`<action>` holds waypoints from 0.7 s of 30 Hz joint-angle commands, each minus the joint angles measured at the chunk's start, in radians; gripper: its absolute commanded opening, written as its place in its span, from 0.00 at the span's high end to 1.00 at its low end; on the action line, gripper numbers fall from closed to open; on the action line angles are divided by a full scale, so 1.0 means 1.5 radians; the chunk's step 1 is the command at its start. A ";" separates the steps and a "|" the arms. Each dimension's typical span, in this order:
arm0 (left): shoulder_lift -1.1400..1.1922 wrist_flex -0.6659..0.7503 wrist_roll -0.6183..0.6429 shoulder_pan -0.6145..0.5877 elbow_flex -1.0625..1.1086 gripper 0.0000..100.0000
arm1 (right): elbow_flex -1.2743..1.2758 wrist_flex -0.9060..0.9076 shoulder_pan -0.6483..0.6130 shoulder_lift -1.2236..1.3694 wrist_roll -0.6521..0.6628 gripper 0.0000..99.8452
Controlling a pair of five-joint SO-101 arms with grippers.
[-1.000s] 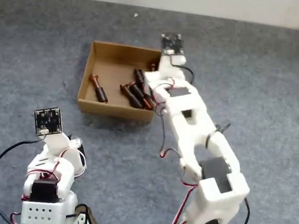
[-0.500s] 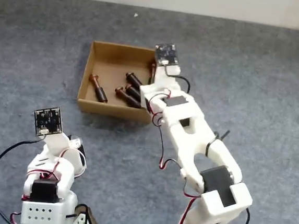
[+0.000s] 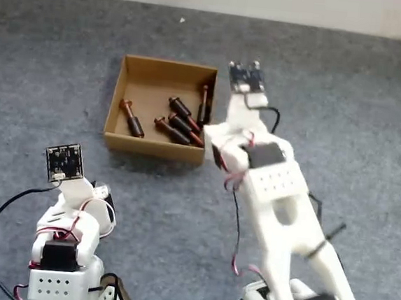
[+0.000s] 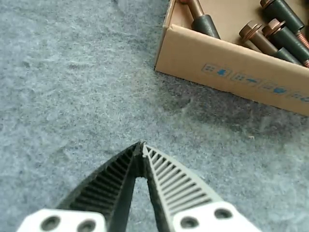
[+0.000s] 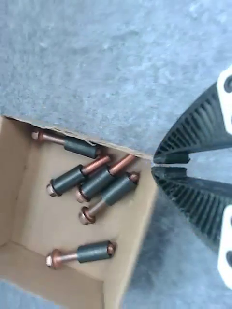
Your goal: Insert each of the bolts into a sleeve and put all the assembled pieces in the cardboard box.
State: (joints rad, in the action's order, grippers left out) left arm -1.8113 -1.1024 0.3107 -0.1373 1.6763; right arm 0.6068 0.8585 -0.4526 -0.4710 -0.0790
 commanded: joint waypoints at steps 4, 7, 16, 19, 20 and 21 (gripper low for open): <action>-0.002 0.008 -0.008 -0.007 0.013 0.99 | 0.168 0.005 0.015 -0.213 0.006 0.99; -0.002 0.007 -0.008 -0.007 0.013 0.99 | 0.264 0.004 0.030 -0.319 0.006 0.99; -0.002 0.007 -0.008 -0.007 0.013 0.99 | 0.511 0.003 0.110 -0.643 0.006 0.99; -0.002 0.007 -0.009 -0.007 0.013 0.99 | 0.587 0.003 0.138 -0.755 0.006 0.99; -0.002 0.007 -0.009 -0.007 0.013 0.99 | 0.611 0.003 0.145 -0.794 0.006 0.99; -0.002 0.007 -0.012 -0.007 0.013 0.99 | 0.637 0.003 0.152 -0.832 0.006 0.99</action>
State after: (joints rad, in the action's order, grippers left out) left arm -1.8113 -1.1024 0.3092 -0.1373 1.6763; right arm 1.4983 0.8615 -0.2608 -1.5589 -0.0790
